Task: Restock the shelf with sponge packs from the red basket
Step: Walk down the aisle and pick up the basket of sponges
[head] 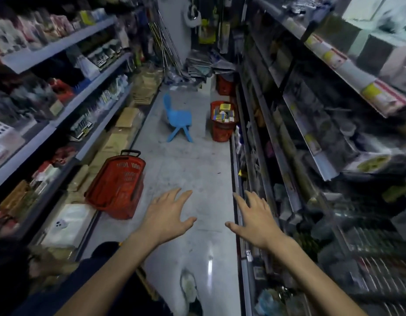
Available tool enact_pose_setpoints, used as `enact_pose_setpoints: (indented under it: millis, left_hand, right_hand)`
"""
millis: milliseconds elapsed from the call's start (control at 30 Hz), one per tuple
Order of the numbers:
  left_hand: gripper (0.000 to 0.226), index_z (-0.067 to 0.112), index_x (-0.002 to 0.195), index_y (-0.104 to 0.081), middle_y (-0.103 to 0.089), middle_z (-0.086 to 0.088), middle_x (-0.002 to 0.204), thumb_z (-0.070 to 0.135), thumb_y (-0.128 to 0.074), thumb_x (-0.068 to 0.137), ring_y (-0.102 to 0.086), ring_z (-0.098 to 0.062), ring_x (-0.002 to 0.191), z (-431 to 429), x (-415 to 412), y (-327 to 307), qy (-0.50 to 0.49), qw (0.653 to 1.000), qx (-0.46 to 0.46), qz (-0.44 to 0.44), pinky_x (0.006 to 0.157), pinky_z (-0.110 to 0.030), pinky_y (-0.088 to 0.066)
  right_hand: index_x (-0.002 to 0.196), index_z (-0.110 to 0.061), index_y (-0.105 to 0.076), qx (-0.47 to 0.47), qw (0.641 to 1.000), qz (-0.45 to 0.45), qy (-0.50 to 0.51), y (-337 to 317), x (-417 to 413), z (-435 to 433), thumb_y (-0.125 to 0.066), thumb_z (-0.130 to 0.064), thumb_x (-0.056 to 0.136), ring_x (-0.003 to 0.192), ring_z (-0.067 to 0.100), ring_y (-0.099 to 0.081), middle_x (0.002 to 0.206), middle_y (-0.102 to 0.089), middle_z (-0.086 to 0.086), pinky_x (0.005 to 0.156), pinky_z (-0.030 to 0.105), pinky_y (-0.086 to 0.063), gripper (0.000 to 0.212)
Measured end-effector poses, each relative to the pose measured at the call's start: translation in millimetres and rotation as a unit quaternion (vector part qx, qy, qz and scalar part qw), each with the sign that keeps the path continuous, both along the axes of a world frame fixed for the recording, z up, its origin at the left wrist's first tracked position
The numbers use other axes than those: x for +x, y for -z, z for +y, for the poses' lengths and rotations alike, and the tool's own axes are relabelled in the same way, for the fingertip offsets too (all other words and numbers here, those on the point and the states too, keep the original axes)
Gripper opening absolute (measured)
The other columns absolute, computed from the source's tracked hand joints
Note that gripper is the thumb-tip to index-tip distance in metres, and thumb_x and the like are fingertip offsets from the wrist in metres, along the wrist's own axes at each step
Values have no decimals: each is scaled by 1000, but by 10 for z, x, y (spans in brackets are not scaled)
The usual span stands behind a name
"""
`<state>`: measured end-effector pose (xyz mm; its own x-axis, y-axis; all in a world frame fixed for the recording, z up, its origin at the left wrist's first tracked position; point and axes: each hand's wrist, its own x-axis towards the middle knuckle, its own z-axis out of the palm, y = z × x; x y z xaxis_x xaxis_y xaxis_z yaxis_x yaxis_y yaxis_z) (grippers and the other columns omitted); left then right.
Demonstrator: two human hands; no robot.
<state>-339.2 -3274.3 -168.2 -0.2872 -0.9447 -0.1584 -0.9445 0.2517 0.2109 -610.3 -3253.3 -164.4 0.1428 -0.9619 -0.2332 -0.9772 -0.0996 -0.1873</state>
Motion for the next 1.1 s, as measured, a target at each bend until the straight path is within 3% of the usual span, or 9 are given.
enact_pose_setpoints:
  millis: [200, 333, 567, 767, 900, 1033, 1100]
  left_hand:
    - [99, 36, 159, -26, -29, -2, 166, 82, -22, 72, -34, -25, 149, -1503, 259, 87, -24, 999, 12, 21, 120, -45, -31]
    - [90, 34, 159, -27, -29, -4, 166, 76, -35, 80, -32, -26, 150, -2317, 347, 56, -33, 999, 25, 30, 120, -45, -31]
    - [99, 34, 159, -29, -31, -5, 165, 81, -21, 72, -31, -25, 151, -3755, 322, 176, -27, 999, 25, 31, 121, -45, -30]
    - [84, 36, 161, -20, -22, -4, 168, 71, -48, 90, -24, -25, 153, -5303, 275, 259, -21, 999, 46, -3, 123, -43, -28]
    - [81, 36, 160, -24, -24, -2, 168, 71, -46, 90, -30, -24, 151, -6306, 198, 121, -29, 999, 41, 2, 120, -42, -32]
    - [91, 35, 159, -27, -28, -5, 166, 79, -29, 79, -32, -25, 150, -7323, 151, -10, -36, 999, 17, -7, 120, -47, -32]
    - [90, 36, 160, -23, -26, -5, 167, 78, -35, 81, -28, -25, 152, -7756, 146, -19, -33, 999, 21, -8, 121, -47, -30]
  right_hand:
    - [164, -26, -2, 24, 999, 34, -17, 3, 72, -1546, -46, -68, 95, 158, 31, 3, 170, -4, 13, 127, 48, -2, 91]
    - [163, -27, -5, 28, 999, 28, -12, -41, 123, -2409, -47, -67, 95, 157, 31, 1, 170, -6, 12, 127, 47, -4, 90]
    - [163, -28, -5, 48, 999, 17, -13, 147, 151, -3838, -48, -67, 95, 157, 31, 0, 170, -6, 12, 126, 47, -4, 90]
    - [163, -27, -4, 42, 999, 2, -18, 356, 99, -5436, -46, -68, 95, 157, 33, -1, 170, -5, 14, 127, 49, -7, 90]
    - [163, -26, -4, 43, 999, 1, -30, 315, 62, -6509, -46, -67, 96, 157, 33, 1, 170, -2, 13, 126, 48, -4, 90]
    - [163, -25, -4, 32, 998, 5, -45, 213, 53, -7557, -47, -66, 96, 157, 34, 2, 170, -2, 14, 126, 49, -3, 90]
    - [163, -24, -6, 26, 999, 2, -44, 198, 74, -8013, -47, -66, 96, 157, 35, 1, 169, -4, 15, 126, 49, -4, 89]
